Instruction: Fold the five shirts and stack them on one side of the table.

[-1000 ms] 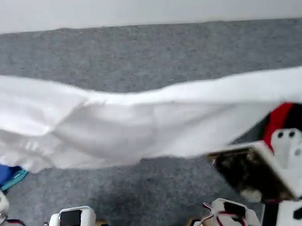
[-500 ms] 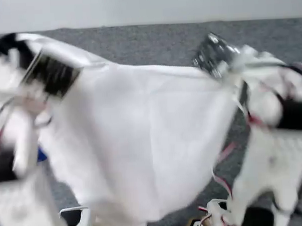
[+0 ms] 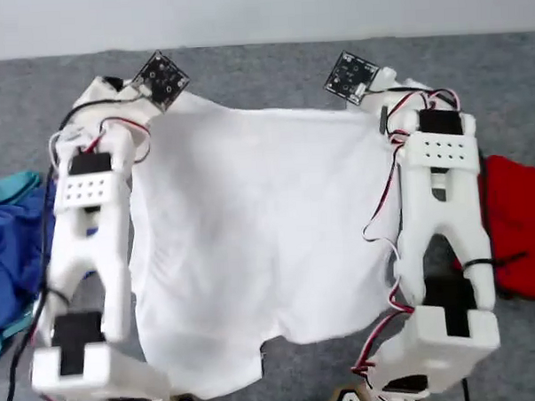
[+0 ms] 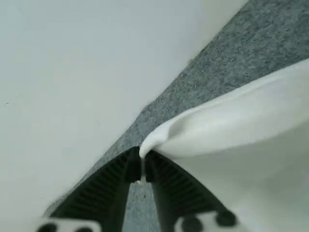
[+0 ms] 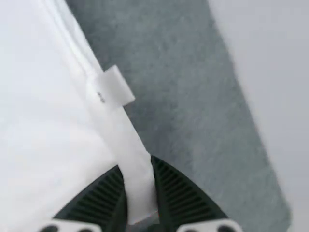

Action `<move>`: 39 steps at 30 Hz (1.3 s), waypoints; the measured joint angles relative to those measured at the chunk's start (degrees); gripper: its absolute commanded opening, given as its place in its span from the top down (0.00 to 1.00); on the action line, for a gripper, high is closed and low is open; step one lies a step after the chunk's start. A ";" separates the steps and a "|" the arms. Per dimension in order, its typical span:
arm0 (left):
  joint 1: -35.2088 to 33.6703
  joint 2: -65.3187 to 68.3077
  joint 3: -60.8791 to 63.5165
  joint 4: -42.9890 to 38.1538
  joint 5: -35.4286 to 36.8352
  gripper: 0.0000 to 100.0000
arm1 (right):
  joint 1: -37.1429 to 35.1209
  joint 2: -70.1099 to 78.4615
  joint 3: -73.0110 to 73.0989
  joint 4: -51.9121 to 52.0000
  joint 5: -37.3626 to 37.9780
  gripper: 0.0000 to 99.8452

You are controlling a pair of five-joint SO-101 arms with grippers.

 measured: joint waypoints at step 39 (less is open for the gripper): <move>4.92 29.71 -61.80 73.85 -0.09 0.99 | -3.60 19.16 -15.56 23.82 5.71 0.99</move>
